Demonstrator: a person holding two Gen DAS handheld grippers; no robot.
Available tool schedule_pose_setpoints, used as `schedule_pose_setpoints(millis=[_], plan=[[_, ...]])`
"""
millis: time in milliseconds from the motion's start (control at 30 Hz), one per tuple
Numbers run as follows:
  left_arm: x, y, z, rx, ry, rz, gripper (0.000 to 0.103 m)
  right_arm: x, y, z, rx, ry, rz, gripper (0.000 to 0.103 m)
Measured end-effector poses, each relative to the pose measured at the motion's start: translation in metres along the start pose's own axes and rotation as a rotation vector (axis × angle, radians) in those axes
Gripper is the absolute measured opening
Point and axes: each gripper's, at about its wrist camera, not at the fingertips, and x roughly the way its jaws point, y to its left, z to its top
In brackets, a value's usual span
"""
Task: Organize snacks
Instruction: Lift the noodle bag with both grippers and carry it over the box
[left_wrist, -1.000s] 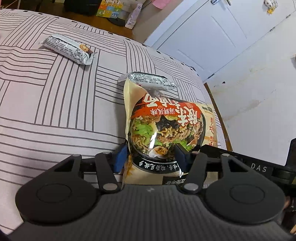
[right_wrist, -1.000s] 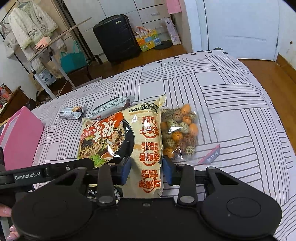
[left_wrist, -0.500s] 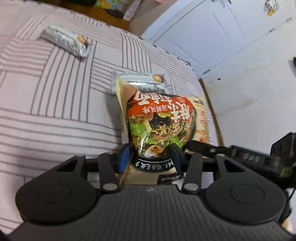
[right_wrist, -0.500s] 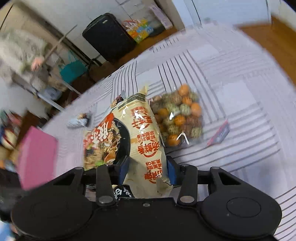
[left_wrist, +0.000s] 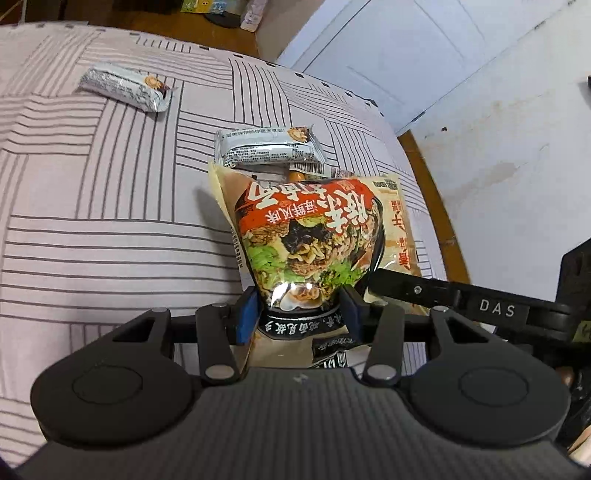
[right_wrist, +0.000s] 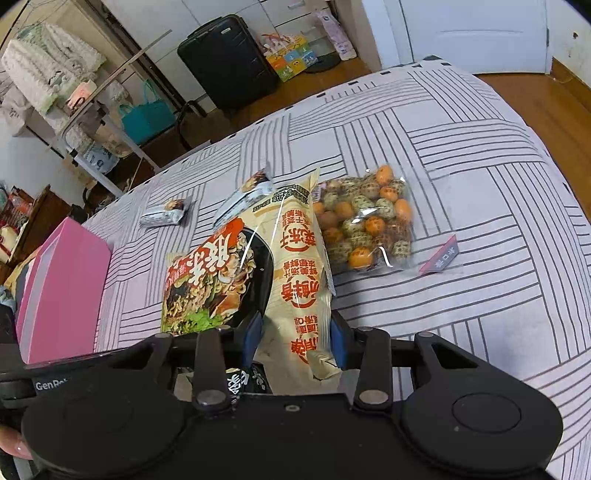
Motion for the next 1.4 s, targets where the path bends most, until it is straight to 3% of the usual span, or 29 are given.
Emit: schedule_pose_setpoints(millis=[300, 833, 1100, 1400], plan=[[-0.029, -0.017, -0.013, 0.084, 0.040, 0.128, 0.047, -0.011, 0.027, -0.017, -0.057, 0.029, 0.018, 0.047], [-0.090, -0.005, -0.058, 0.061, 0.023, 0.191, 0.048, -0.045, 0.070, -0.081, -0.087, -0.024, 0.080, 0.044], [-0.147, 0.002, -0.081, 0.067, -0.017, 0.204, 0.048, -0.072, 0.110, -0.097, -0.156, -0.016, 0.122, 0.043], [-0.228, 0.023, -0.083, 0.017, -0.086, 0.219, 0.048, -0.094, 0.180, -0.096, -0.261, -0.009, 0.209, 0.043]])
